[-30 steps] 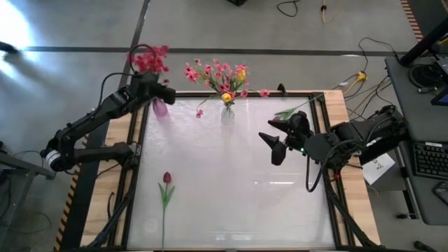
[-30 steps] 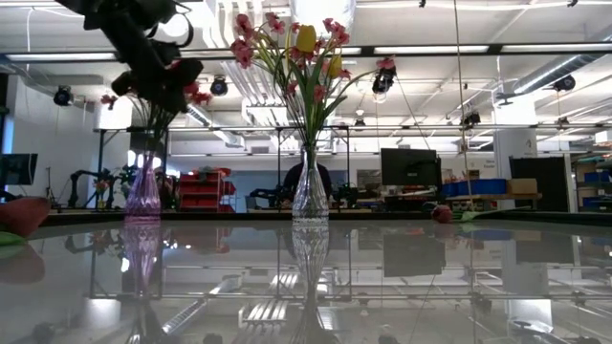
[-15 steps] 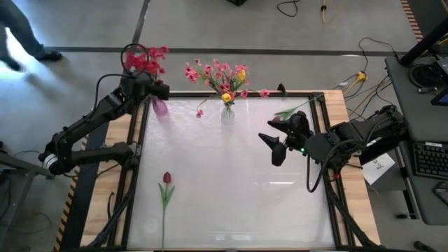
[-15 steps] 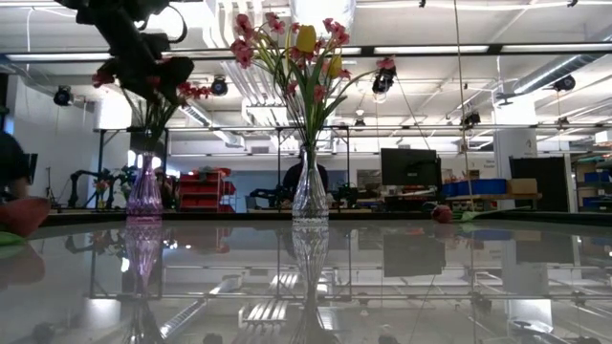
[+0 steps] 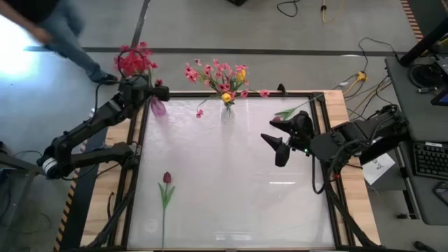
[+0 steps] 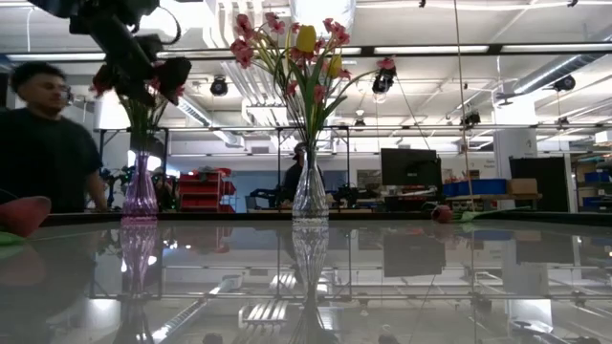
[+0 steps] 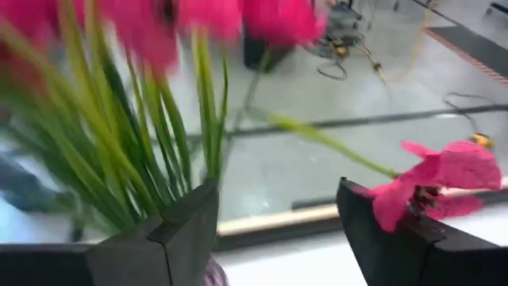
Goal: Sort flowers into vase by color
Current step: Put the red flowers into the purple vase
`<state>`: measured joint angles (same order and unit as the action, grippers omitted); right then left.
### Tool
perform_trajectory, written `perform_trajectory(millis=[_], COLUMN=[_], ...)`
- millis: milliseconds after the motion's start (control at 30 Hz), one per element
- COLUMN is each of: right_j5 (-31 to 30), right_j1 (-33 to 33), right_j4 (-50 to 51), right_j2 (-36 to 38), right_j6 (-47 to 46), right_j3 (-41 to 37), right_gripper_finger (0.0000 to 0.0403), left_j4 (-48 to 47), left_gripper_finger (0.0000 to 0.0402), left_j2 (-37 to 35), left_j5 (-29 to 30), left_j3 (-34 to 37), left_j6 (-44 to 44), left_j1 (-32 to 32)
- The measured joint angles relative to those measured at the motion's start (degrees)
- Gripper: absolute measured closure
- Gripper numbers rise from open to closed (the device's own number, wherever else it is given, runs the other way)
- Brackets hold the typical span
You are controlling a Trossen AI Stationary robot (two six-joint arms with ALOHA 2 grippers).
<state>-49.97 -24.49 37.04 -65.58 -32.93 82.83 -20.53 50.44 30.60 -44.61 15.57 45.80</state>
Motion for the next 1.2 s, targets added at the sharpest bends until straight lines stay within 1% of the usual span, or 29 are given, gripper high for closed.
perform_trajectory(millis=[67,200,267,333,400,467,533,600,667,767,833,967,1067,1200], right_j5=[0.0,0.0,0.6,3.1,4.6,5.1,5.5,5.5,5.5,5.6,5.7,6.5,6.5,6.5], right_j1=[0.0,0.0,0.0,0.0,0.0,0.0,0.0,-0.4,-0.5,-0.8,-0.8,-0.8,-0.8,-0.8], right_j4=[0.0,0.0,0.0,0.0,0.0,0.0,0.0,0.1,0.0,0.0,0.1,0.0,0.0,0.0], right_j2=[0.0,0.0,0.1,0.4,0.5,0.4,0.3,0.3,0.3,0.3,0.3,0.3,0.3,0.3], right_j6=[0.0,0.0,-0.6,-2.1,-2.3,-2.0,-1.9,-1.8,-1.1,-0.7,-0.5,-0.8,-1.0,-1.5], right_j3=[0.0,0.0,0.0,0.0,0.0,0.0,0.0,0.0,0.0,0.0,0.0,0.0,0.0,0.0], right_gripper_finger=[0.0129,0.0129,0.0129,0.0129,0.0129,0.0129,0.0129,0.0129,0.0129,0.0129,0.0129,0.0129,0.0129,0.0129], left_j4=[-0.3,-1.6,-2.8,-7.1,-10.0,-7.5,-2.1,-2.0,-1.9,6.1,8.5,9.0,9.0,8.9], left_gripper_finger=[0.0154,0.0136,0.0130,0.0125,0.0117,0.0107,0.0098,0.0093,0.0094,0.0103,0.0109,0.0117,0.0118,0.0118], left_j2=[0.7,2.6,2.7,3.1,3.7,3.2,2.2,1.6,0.7,-1.9,-3.1,-4.2,-4.4,-4.4], left_j5=[-1.6,-1.5,-1.3,-1.1,1.1,2.9,3.1,3.4,3.2,2.9,2.2,-1.6,-1.6,-2.2], left_j3=[1.5,2.1,-0.5,-4.3,-6.2,-6.5,-6.3,-6.1,-5.7,-4.7,-4.0,-2.5,0.2,4.5], left_j6=[2.5,4.3,4.1,1.9,-1.1,-5.0,-7.5,-8.5,-12.3,-19.3,-21.6,-22.0,-20.2,-14.9], left_j1=[0.0,0.0,0.0,0.1,0.1,0.1,-0.1,-0.1,-0.3,-1.9,-2.1,-2.1,-2.1,-2.1])
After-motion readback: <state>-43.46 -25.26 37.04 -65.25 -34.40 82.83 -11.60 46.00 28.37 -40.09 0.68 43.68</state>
